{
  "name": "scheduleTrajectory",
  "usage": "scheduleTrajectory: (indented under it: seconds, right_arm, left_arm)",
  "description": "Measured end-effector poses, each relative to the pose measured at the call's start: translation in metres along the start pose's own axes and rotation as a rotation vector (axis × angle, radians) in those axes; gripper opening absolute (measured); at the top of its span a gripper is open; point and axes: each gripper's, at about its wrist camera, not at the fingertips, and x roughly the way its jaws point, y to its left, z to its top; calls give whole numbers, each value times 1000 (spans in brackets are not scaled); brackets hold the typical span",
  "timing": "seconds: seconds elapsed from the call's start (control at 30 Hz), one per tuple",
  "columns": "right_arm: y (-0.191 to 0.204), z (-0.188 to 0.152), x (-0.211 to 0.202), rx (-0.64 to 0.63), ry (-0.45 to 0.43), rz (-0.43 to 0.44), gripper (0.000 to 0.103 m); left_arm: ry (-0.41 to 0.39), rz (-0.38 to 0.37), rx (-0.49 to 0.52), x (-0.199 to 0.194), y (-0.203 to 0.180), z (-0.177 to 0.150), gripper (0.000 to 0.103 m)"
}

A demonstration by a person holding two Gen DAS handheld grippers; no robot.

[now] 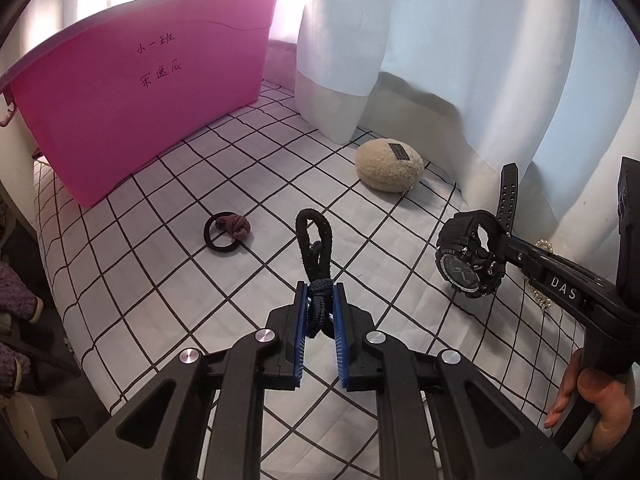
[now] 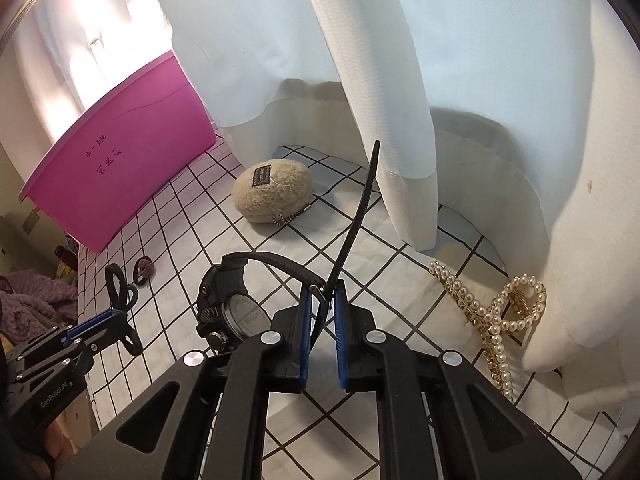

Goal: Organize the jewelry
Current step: 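Grasp the black watch with the right tool while the left tool grasps the black hair tie, then carry the watch and hair tie in both tools over the pink tub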

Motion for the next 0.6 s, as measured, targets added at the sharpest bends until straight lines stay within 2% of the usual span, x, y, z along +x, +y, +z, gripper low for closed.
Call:
scheduleTrajectory:
  seconds: [0.27,0.6]
  right_arm:
    - [21,11,-30,-35,-65,41,10]
    - [63,48,-81,-102,-155,145,10]
  left_arm:
    - [-40,-2,-8,-30,3,6,13]
    - [-153,41,-39,-108,21,37,13]
